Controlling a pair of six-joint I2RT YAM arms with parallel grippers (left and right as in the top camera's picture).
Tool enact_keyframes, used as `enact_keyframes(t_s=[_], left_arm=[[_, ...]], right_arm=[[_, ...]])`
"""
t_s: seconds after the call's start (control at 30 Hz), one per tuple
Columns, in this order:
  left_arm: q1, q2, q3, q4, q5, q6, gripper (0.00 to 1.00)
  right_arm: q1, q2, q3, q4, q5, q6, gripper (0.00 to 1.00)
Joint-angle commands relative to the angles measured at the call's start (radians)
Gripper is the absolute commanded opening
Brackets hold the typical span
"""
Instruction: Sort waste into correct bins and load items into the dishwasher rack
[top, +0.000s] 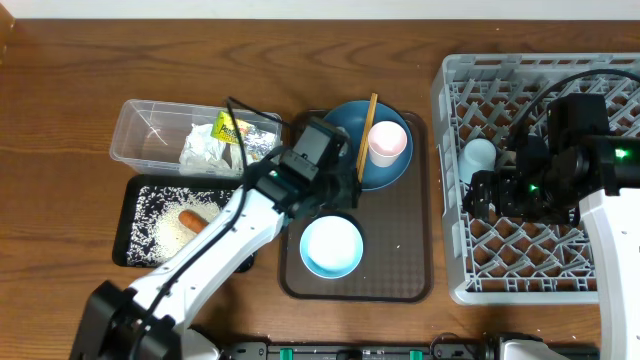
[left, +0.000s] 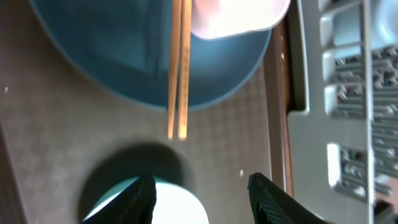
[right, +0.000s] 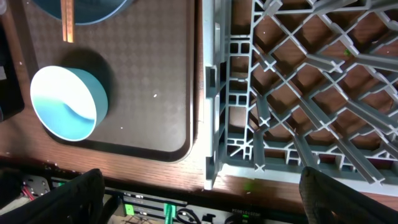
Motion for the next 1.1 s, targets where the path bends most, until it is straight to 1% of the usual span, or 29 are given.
enact_keyframes(t_s=[0.0, 0.07, 0.2, 0.33, 0.5, 0.67, 0.87, 1.07], left_arm=[[-0.001, 0.025, 0.014, 0.026, -0.118, -0.012, 0.51], [-0.001, 0.038, 0.014, 0.042, -0.161, -0.012, 0.52], [-0.001, 0.065, 0.014, 0.101, -0.174, 0.005, 0.52], [-0.001, 0.096, 0.014, 0.162, -0.190, 0.118, 0.51], [-0.001, 0.153, 0.014, 0.214, -0.261, 0.179, 0.52], [0.000, 0.216, 0.014, 0.262, -0.310, 0.184, 0.51], [0.000, 0.277, 0.014, 0.337, -0.309, 0.184, 0.51], [0.000, 0.287, 0.014, 0.378, -0.309, 0.184, 0.51]], right_arm=[[-0.009, -0.001, 0.000, -0.002, -0.002, 0.007, 0.99], [-0.009, -0.001, 0.000, -0.001, -0.002, 0.007, 0.99], [-0.009, -0.001, 0.000, 0.000, -0.002, 0.007, 0.99], [-0.009, -0.001, 0.000, 0.000, -0.002, 0.007, 0.99], [-0.009, -0.001, 0.000, 0.001, -0.002, 0.007, 0.99], [-0.009, -0.001, 0.000, 0.002, -0.002, 0.007, 0.99], [-0.009, -0.001, 0.000, 0.002, -0.002, 0.007, 0.99], [-0.009, -0.001, 0.000, 0.002, -0.002, 0.007, 0.99]])
